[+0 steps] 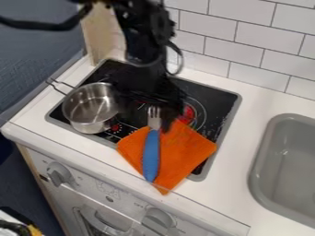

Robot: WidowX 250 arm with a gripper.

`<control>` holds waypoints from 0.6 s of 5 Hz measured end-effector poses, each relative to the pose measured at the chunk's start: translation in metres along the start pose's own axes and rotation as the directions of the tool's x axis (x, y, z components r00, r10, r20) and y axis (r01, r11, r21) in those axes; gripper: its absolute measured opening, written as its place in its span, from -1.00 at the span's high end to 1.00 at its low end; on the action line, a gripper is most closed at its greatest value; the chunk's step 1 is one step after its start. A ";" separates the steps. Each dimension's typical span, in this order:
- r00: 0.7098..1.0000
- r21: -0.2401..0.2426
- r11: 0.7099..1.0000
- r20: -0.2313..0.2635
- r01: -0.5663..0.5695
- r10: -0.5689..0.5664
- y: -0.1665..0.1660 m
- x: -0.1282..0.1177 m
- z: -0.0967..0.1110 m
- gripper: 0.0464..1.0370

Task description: Move the blue fork to the upper left side of the stove next to the red object

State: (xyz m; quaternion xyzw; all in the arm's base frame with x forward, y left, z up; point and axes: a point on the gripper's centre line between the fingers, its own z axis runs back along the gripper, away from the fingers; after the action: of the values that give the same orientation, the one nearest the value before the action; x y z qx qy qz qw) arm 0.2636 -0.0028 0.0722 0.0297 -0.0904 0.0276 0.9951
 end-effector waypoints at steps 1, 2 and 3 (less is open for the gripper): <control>0.999 0.015 1.000 -0.037 -0.018 0.019 -0.015 -0.017 -0.007 -0.93; 0.994 0.057 0.996 -0.083 -0.068 0.073 -0.014 -0.023 -0.019 -0.93; 0.986 0.089 0.992 -0.135 -0.085 0.096 -0.010 -0.028 -0.034 -0.93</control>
State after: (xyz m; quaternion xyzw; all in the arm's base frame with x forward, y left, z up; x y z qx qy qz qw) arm 0.2425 -0.0124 0.0329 0.0647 -0.0211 0.0785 0.9946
